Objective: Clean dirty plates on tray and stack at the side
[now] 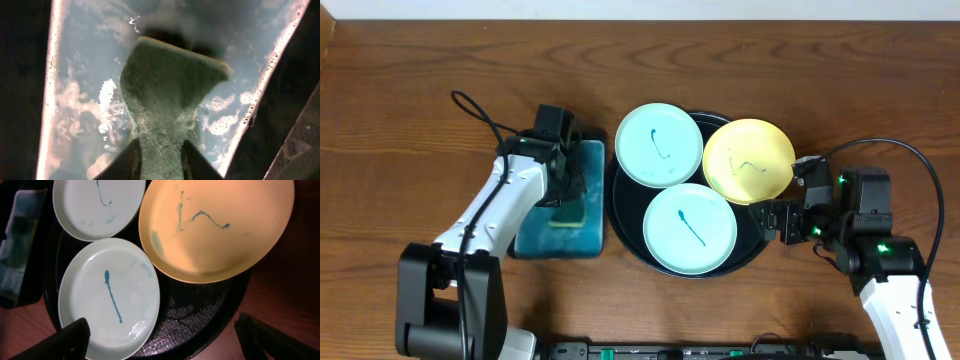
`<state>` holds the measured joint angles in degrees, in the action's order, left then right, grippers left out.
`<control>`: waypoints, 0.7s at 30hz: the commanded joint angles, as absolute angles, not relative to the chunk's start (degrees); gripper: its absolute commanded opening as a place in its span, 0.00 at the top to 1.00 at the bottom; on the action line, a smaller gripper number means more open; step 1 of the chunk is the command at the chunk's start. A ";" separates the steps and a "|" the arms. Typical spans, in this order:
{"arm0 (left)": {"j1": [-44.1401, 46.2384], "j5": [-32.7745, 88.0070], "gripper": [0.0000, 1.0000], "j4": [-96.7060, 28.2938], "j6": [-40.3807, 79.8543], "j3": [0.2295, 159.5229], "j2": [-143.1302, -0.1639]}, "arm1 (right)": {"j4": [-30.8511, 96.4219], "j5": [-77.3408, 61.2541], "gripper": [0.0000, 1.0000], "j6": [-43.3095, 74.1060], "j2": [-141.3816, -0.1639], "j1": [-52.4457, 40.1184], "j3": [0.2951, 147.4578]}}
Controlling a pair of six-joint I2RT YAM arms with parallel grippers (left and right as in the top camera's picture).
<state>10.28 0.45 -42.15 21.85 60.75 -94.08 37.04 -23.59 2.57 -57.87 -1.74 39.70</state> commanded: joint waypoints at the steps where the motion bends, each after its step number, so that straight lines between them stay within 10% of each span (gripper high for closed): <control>1: 10.07 -0.49 0.68 -42.37 21.30 60.12 -94.52 | 37.06 -23.83 0.08 3.14 -57.89 -2.46 41.08; 21: 10.07 -0.49 0.55 -42.33 21.30 60.10 -95.04 | 37.08 -23.83 0.08 3.16 -57.89 -2.46 41.08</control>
